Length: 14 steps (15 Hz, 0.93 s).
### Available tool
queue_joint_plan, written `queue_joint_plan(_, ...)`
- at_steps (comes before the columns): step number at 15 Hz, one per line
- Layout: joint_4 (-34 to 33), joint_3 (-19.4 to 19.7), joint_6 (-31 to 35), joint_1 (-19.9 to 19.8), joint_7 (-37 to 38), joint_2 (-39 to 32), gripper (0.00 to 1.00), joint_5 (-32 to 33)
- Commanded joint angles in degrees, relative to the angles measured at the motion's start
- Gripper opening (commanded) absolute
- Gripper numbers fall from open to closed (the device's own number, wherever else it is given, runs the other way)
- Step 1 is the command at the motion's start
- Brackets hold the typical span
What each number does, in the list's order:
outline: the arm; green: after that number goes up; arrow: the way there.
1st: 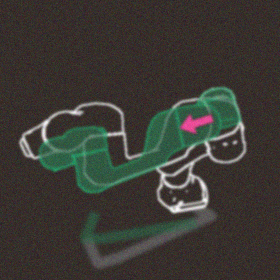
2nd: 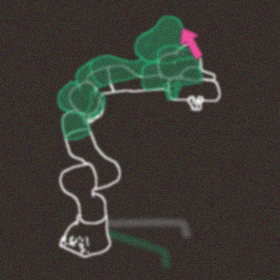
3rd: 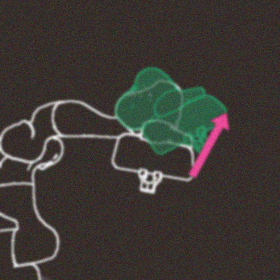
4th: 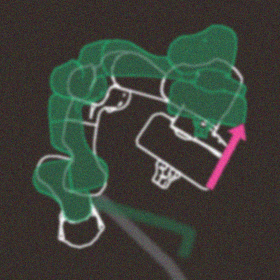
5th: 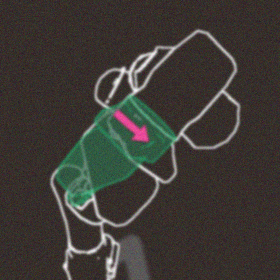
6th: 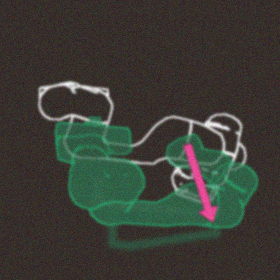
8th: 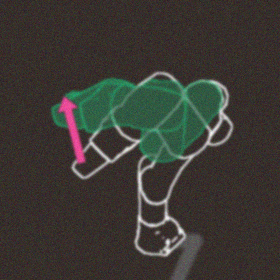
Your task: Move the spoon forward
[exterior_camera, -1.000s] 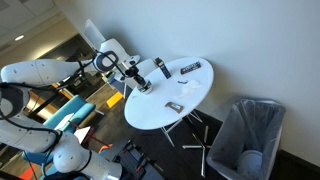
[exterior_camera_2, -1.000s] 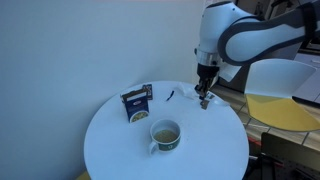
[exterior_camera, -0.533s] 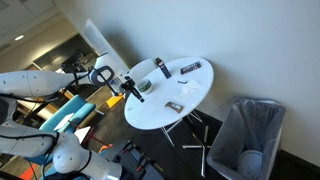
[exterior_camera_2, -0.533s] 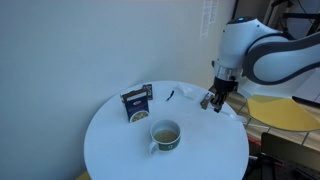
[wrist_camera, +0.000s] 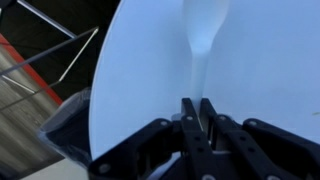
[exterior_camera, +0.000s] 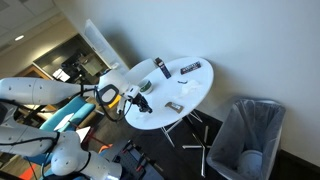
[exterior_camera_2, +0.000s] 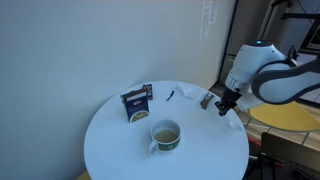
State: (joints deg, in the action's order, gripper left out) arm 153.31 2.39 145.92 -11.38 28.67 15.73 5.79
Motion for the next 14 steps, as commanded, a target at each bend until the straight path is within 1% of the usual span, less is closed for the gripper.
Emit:
queue_joint_plan(1, 2.6, -0.4, 0.8, -3.1, 7.9, 0.7, 0.03, -1.3)
queue_joint_plan(6, 3.5, 0.2, 2.1, -4.5, 17.6, 0.9, 0.03, -5.3)
queue_joint_plan(7, 3.3, 0.1, 1.9, -4.7, 19.6, 0.8, 0.37, -5.5)
queue_joint_plan(8, 3.1, -0.2, 1.6, -4.8, 21.5, 0.8, 0.38, -5.1)
queue_joint_plan(9, 3.0, -0.3, 1.5, -4.7, 22.9, 1.0, 0.43, -4.7)
queue_joint_plan(11, 2.5, -0.4, 1.0, -4.4, 24.1, 2.2, 0.58, -4.0)
queue_joint_plan(12, 2.5, -0.3, 0.6, -4.0, 22.3, 3.6, 0.66, -3.5)
queue_joint_plan(14, 1.8, -0.7, -1.8, -3.9, 20.3, 7.4, 0.80, -1.8)
